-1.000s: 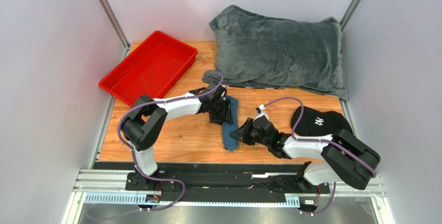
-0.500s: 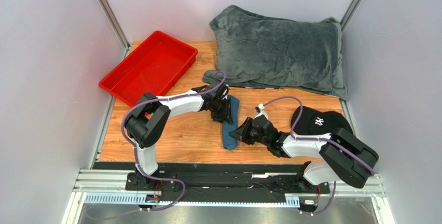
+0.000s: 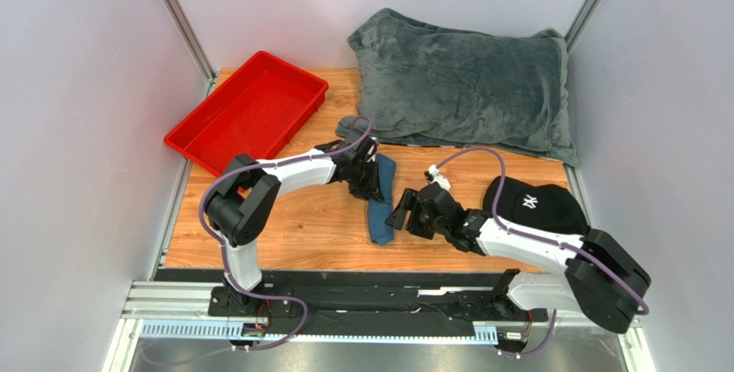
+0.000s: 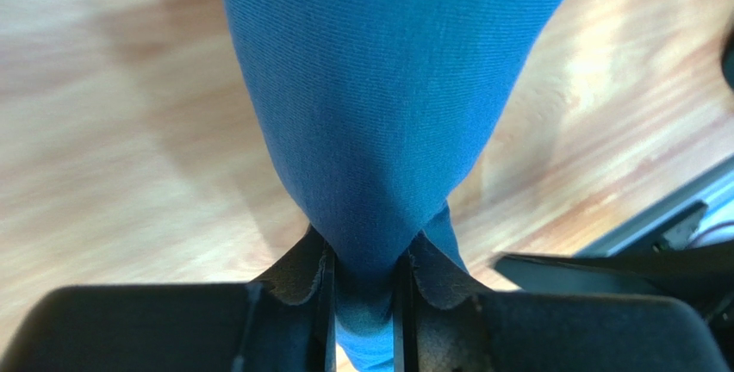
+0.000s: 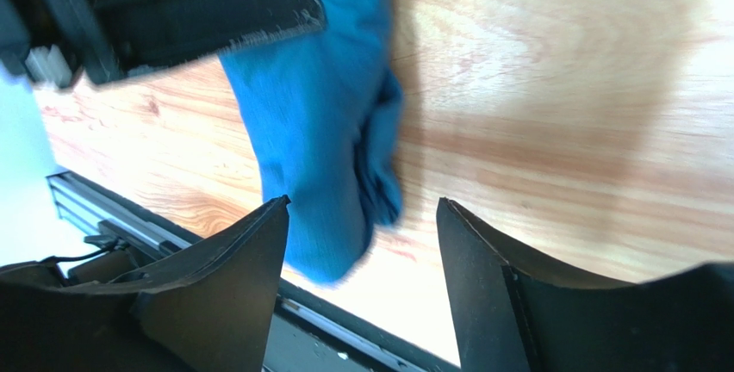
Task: Roll the t-shirts
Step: Pick up the T-shirt from the center of the board, then place the T-shirt in the bin.
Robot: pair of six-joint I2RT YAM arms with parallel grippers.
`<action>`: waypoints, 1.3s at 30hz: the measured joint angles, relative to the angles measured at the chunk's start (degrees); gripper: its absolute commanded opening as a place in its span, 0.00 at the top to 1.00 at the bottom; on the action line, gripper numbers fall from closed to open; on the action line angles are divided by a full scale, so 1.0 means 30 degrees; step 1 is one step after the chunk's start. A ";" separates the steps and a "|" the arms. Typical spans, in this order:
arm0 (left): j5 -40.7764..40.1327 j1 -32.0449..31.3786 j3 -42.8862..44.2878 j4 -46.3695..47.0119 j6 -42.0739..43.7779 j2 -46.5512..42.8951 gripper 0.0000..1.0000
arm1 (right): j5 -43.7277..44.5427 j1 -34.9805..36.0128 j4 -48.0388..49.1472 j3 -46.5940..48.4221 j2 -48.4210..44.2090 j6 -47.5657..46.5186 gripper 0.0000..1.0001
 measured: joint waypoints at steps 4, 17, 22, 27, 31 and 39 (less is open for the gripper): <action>-0.0765 0.0765 -0.0248 -0.0233 0.0313 -0.0568 1.00 | 0.0692 0.0000 -0.2055 0.0583 -0.1297 -0.0743 0.31; -0.2317 0.3985 0.0612 -0.2506 0.1676 -0.3308 1.00 | 0.1880 -0.0007 -0.5472 0.0699 -0.4211 -0.2149 0.30; -0.2091 0.6492 0.2936 -0.2747 0.1727 -0.3417 1.00 | 0.1953 -0.0007 -0.5989 0.0670 -0.4830 -0.2412 0.31; -0.1508 0.9420 0.5625 -0.2637 0.1719 -0.3133 1.00 | 0.1953 -0.0007 -0.6455 0.0510 -0.5289 -0.2623 0.30; -0.0685 1.1650 0.7512 -0.2091 0.1719 -0.2055 1.00 | 0.1953 -0.0007 -0.6717 0.0481 -0.5399 -0.2914 0.30; 0.1253 1.5045 0.8779 -0.0605 0.1588 0.1122 1.00 | 0.2033 -0.0007 -0.6710 0.0481 -0.4612 -0.3963 0.30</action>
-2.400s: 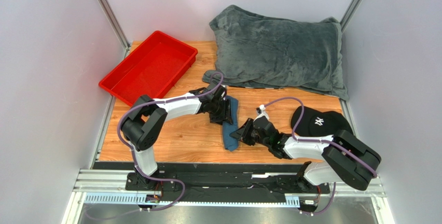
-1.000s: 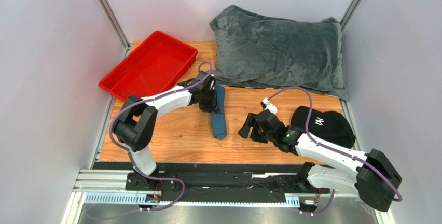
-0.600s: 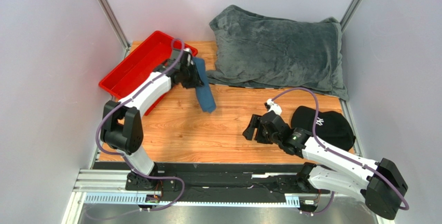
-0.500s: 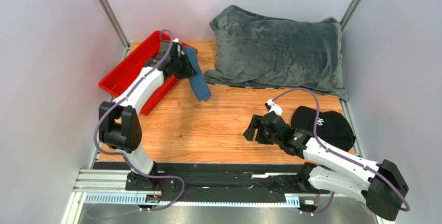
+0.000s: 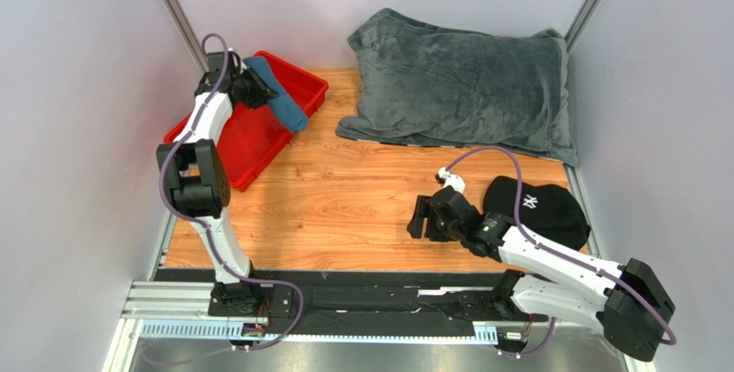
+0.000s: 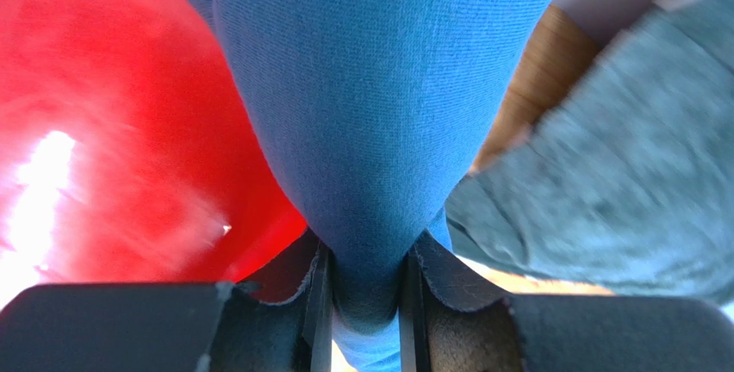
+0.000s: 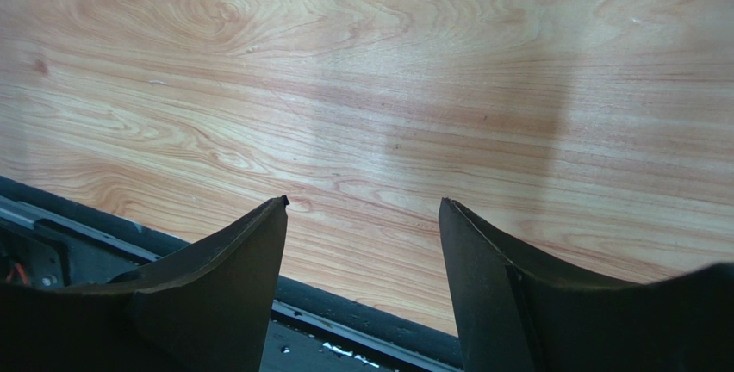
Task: Roll the t-shirts
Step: Place the T-shirt in the bin.
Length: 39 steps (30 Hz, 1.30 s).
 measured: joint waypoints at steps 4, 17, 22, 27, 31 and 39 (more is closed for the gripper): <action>0.0758 0.1370 0.0481 0.0211 -0.0044 0.1858 1.00 | 0.0066 -0.0044 0.0160 0.0000 0.0823 -0.0532 0.30; 0.1173 0.3570 -0.0080 0.0109 0.0058 0.3308 1.00 | -0.0401 -0.0211 0.1953 0.0007 0.2528 -0.0801 0.31; 0.0102 0.4401 -0.0182 -0.0816 0.0627 0.3730 1.00 | -0.0517 -0.0211 0.2120 0.0007 0.2514 -0.0801 0.31; -0.0670 0.4634 -0.0226 -0.1821 0.0867 0.3796 1.00 | -0.0576 -0.0211 0.2142 0.0007 0.2368 -0.0794 0.31; -0.0969 0.4692 -0.0270 -0.2339 0.1005 0.3796 1.00 | -0.0590 -0.0211 0.2098 0.0007 0.2062 -0.0794 0.31; -0.1916 0.5064 -0.0634 -0.3599 0.1158 0.3563 1.00 | -0.0736 -0.0211 0.1566 0.0007 0.1807 -0.0787 0.32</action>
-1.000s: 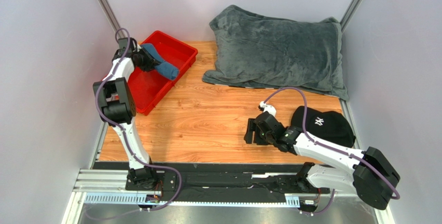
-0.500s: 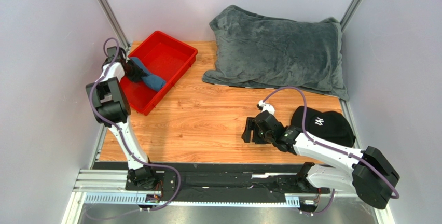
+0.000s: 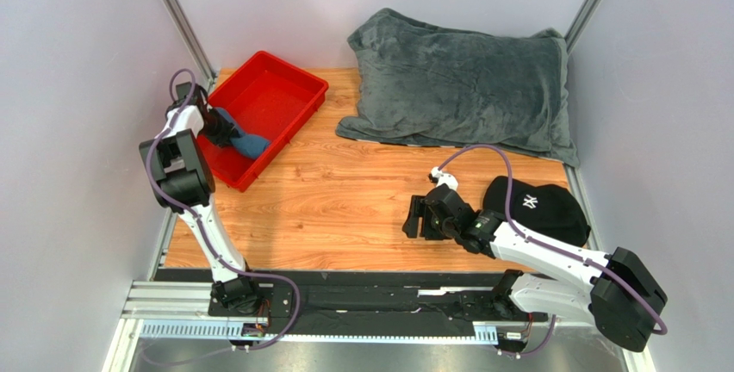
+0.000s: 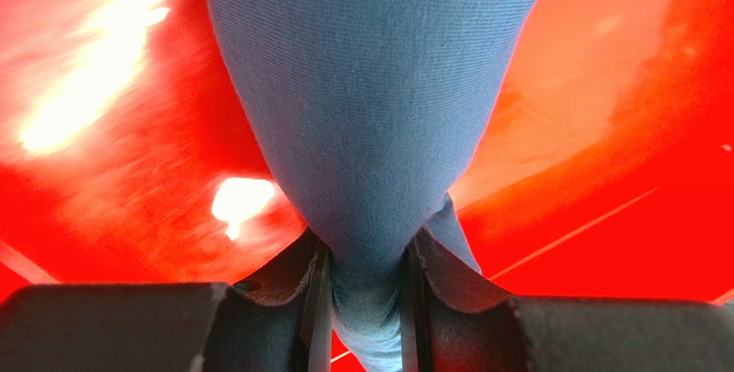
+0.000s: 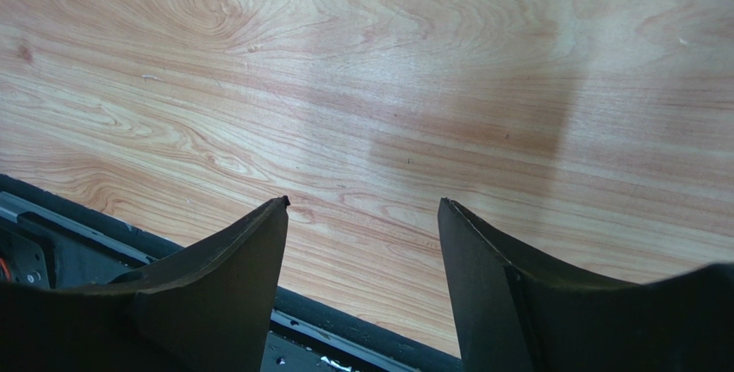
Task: Roll the t-shirts
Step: Place the T-shirt in the bin.
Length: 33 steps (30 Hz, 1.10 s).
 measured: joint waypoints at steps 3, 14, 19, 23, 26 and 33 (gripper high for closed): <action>-0.0503 0.0350 -0.0554 -0.0393 -0.0015 -0.0532 1.00 | -0.0044 0.0000 -0.0255 0.0007 0.0000 0.0000 0.31; -0.2922 0.1180 -0.1027 -0.2193 -0.0087 -0.1341 0.95 | -0.0350 0.0000 -0.0874 0.0233 0.0000 0.0022 0.32; -0.3869 0.1180 -0.0991 -0.2827 -0.0321 -0.1443 0.90 | -0.0350 0.0000 -0.1137 0.0233 0.0000 0.0095 0.32; -0.4692 0.1180 -0.0816 -0.3475 -0.0466 -0.1450 0.84 | -0.0357 0.0000 -0.1158 0.0233 -0.0044 0.0146 0.32; -0.5158 0.1180 -0.0692 -0.3883 -0.0503 -0.1450 0.77 | -0.0350 0.0000 -0.1173 0.0233 -0.0240 0.0146 0.32; -0.5450 0.1166 -0.0634 -0.4109 -0.0561 -0.1486 0.59 | -0.0350 0.0000 -0.1290 0.0226 -0.0459 0.0146 0.32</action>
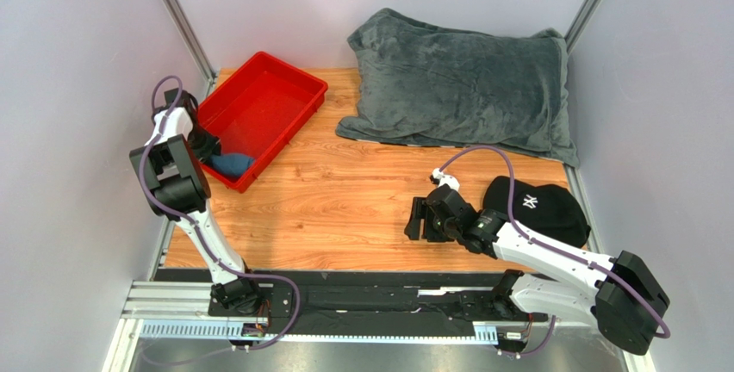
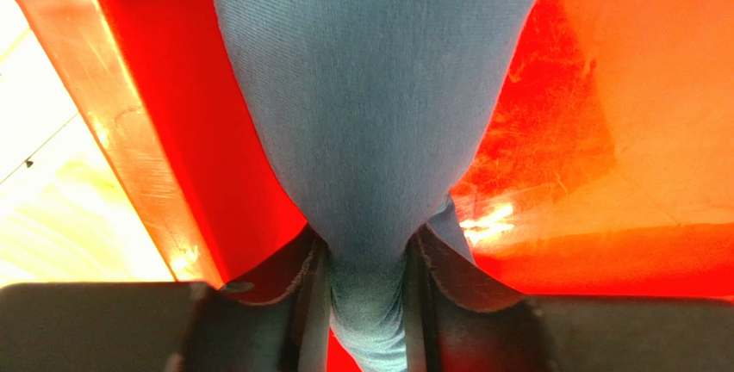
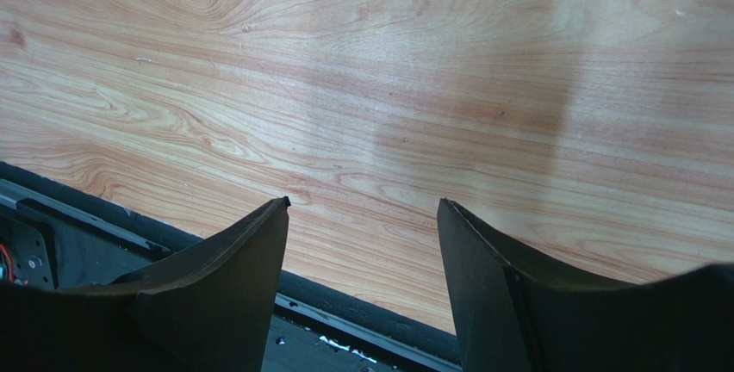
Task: Roll the t-shirts
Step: Place the T-shirt in the bin, then reset both arms
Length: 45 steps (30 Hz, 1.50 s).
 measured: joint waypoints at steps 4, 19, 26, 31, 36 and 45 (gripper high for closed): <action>-0.0182 0.0000 0.0000 -0.0117 -0.0066 -0.0051 0.55 | 0.0007 0.0000 0.0000 0.0000 0.0000 0.0000 0.32; -0.0787 0.0007 0.0036 -0.1071 -0.0175 -0.0321 0.32 | 0.0015 0.0000 -0.0007 -0.0022 0.0000 -0.0022 0.32; -0.1173 0.0007 0.0729 -0.1938 -0.0350 -0.0430 0.25 | 0.0015 0.0000 0.0000 -0.0022 0.0109 -0.0080 0.32; -0.1785 0.0029 0.1311 -0.2601 -0.0627 -0.0743 0.24 | 0.0015 0.0000 -0.0007 -0.0022 0.0262 -0.0095 0.32; -0.2047 0.0029 0.1428 -0.3002 -0.0896 -0.1217 0.24 | 0.0015 0.0000 0.0000 -0.0022 0.0262 -0.0102 0.32; -0.2353 -0.0262 0.1413 -0.3293 -0.1100 -0.2951 0.12 | 0.0051 0.0000 -0.0095 -0.0022 0.0080 -0.0175 0.31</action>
